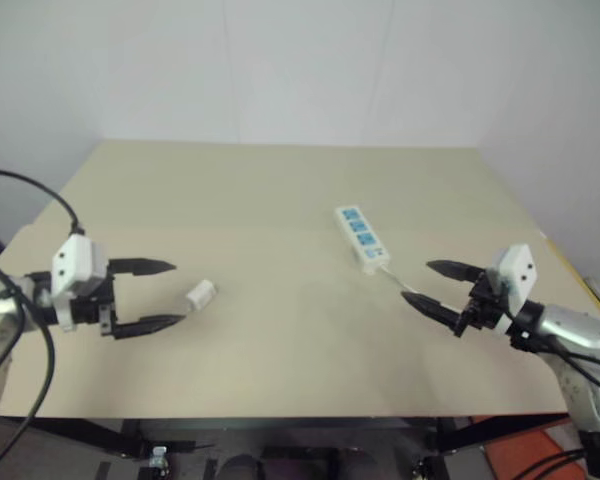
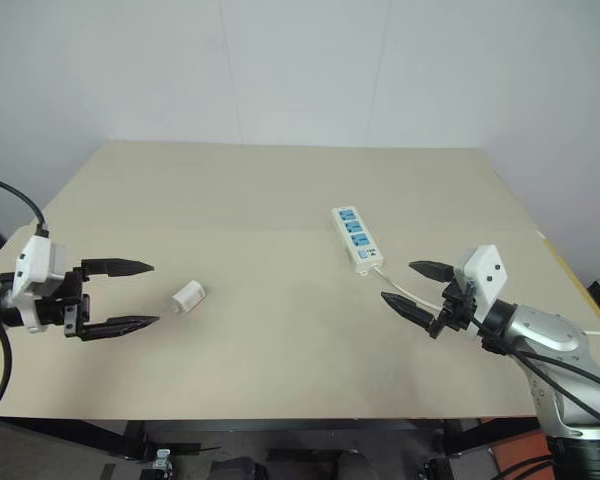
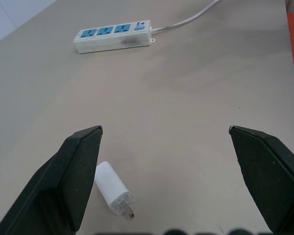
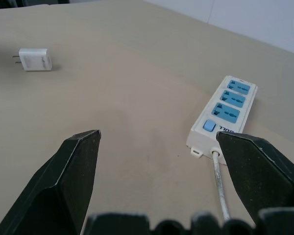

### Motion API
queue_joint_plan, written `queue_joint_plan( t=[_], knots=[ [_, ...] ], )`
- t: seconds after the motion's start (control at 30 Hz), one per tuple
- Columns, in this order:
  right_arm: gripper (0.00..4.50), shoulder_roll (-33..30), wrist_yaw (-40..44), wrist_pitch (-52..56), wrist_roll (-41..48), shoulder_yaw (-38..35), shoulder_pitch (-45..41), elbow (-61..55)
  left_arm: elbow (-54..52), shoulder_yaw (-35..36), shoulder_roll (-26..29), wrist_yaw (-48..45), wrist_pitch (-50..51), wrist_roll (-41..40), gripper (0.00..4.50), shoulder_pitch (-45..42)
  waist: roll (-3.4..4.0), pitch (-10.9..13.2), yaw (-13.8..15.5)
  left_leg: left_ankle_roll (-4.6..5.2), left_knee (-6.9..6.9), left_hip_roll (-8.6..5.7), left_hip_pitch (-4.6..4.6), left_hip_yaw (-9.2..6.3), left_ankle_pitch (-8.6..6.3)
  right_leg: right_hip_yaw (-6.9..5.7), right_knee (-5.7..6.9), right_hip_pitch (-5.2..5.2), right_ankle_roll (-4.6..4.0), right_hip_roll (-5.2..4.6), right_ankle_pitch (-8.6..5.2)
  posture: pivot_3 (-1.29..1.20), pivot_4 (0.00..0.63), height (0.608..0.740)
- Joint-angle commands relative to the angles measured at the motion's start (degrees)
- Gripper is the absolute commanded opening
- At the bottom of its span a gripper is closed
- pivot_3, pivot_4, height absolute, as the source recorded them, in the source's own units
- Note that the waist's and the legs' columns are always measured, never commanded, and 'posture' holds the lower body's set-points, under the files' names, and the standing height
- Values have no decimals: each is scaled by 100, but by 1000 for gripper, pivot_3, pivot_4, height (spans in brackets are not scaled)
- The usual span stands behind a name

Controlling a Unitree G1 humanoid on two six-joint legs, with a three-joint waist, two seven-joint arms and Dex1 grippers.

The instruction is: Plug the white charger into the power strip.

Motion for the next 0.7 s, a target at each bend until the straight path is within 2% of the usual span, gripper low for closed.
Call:
queue_joint_plan(
  t=[0.03, 0.57, 0.7],
  knots=[
    [4446, 20, -40, -134, 3, -75, -58, -185, -9, 22, 23, -34, -106, -31, 4500, -122, 0, 0, 0, 0, 0, 0, 0, 0, 0, 0, 0, 0, 0, 0, 0, 0, 150, 740],
    [4446, 182, -156, -154, -125, 26, -159, -82, -72, -65, -132, 56, -25, -169, 4500, -311, 0, 0, 0, 0, 0, 0, 0, 0, 0, 0, 0, 0, 2, 1, -1, 0, 150, 740],
    [4446, 628, -735, -520, -847, 479, -635, 500, -112, -151, -185, 76, 8, -160, 4500, -394, 0, 0, -30, 0, 1, -1, 2, 2, 0, 1, 0, 0, 2, 1, -1, 0, 150, 740]
  ],
)
